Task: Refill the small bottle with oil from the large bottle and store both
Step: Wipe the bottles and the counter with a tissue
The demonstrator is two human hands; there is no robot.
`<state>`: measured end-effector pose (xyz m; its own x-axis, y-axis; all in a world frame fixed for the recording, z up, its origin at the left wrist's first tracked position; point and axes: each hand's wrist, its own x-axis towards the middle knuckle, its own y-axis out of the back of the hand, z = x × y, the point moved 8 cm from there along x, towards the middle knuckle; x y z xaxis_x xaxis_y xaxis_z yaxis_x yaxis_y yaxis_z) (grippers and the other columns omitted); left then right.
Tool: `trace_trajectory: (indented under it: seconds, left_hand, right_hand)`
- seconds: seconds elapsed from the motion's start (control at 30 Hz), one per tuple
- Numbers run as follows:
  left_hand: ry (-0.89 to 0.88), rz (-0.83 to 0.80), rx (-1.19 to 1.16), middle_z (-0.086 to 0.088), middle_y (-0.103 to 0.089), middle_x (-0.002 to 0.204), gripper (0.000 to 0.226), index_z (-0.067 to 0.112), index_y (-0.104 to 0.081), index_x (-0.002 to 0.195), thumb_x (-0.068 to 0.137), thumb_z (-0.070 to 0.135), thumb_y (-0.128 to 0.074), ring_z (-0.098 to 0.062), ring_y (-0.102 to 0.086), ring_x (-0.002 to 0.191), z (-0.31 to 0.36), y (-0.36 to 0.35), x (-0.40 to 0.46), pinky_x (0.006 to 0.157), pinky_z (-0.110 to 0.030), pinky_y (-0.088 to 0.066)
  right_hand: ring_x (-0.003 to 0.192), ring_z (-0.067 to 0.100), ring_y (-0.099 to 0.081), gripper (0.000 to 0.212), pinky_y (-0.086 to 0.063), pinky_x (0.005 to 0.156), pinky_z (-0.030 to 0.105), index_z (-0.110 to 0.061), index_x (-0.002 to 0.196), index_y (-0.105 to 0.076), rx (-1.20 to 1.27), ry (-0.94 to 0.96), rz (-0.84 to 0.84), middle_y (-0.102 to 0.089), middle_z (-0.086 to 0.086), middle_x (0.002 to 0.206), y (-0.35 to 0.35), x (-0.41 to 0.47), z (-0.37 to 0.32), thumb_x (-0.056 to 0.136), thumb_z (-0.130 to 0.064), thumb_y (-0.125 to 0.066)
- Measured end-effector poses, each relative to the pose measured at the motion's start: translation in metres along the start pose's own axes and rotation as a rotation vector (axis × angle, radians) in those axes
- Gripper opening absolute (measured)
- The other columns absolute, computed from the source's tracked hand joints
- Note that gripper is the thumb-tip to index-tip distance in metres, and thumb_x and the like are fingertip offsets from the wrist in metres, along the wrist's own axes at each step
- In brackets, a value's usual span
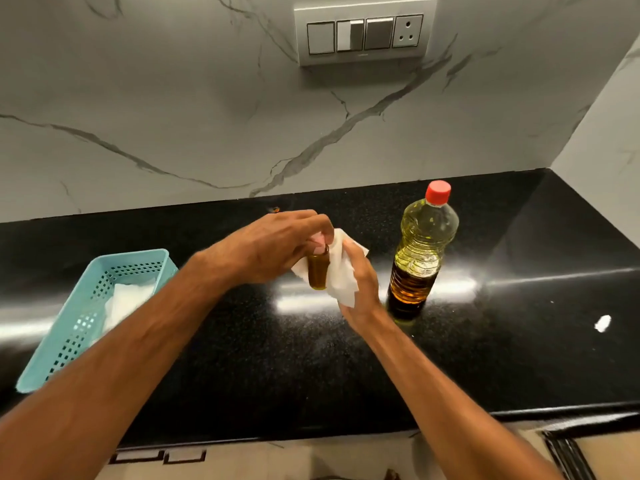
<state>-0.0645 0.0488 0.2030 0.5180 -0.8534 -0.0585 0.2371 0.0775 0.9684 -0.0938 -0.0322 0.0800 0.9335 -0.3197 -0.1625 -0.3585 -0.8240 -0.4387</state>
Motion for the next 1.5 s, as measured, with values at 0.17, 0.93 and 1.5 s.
trace_trajectory:
  seconds: [0.17, 0.93, 1.5]
  left_hand:
    - [-0.028, -0.013, -0.015, 0.013, -0.045, 0.115, 0.027, 0.026, -0.049, 0.125, 0.099, 0.022, -0.048, -0.001, -0.043, 0.101, 0.003, -0.005, -0.006, 0.073, -0.007, -0.034]
    - [0.321, 0.523, -0.034, -0.01, -0.069, 0.095, 0.032, 0.01, -0.062, 0.111, 0.092, 0.035, -0.058, -0.008, -0.055, 0.076, -0.01, 0.017, -0.021, 0.071, -0.021, -0.045]
    - [0.532, 0.287, 0.049, -0.007, -0.063, 0.095, 0.021, 0.018, -0.054, 0.102, 0.097, 0.037, -0.049, -0.029, -0.062, 0.081, -0.08, -0.064, 0.002, 0.068, -0.042, -0.052]
  right_hand:
    - [0.095, 0.025, -0.058, 0.057, -0.047, 0.084, 0.045, -0.01, 0.116, -0.063, 0.066, -0.069, -0.023, -0.063, 0.014, 0.102, -0.006, 0.0, 0.006, 0.083, -0.056, -0.053]
    - [0.084, 0.023, -0.064, 0.026, -0.054, 0.072, 0.038, -0.007, 0.115, -0.058, 0.539, -0.29, 0.24, -0.065, 0.014, 0.099, -0.017, -0.009, 0.043, 0.1, -0.023, -0.044]
    - [0.099, 0.022, -0.065, 0.039, -0.05, 0.091, 0.037, -0.009, 0.117, -0.065, 0.547, -0.241, 0.105, -0.07, 0.01, 0.105, 0.055, -0.036, 0.022, 0.101, -0.03, -0.035]
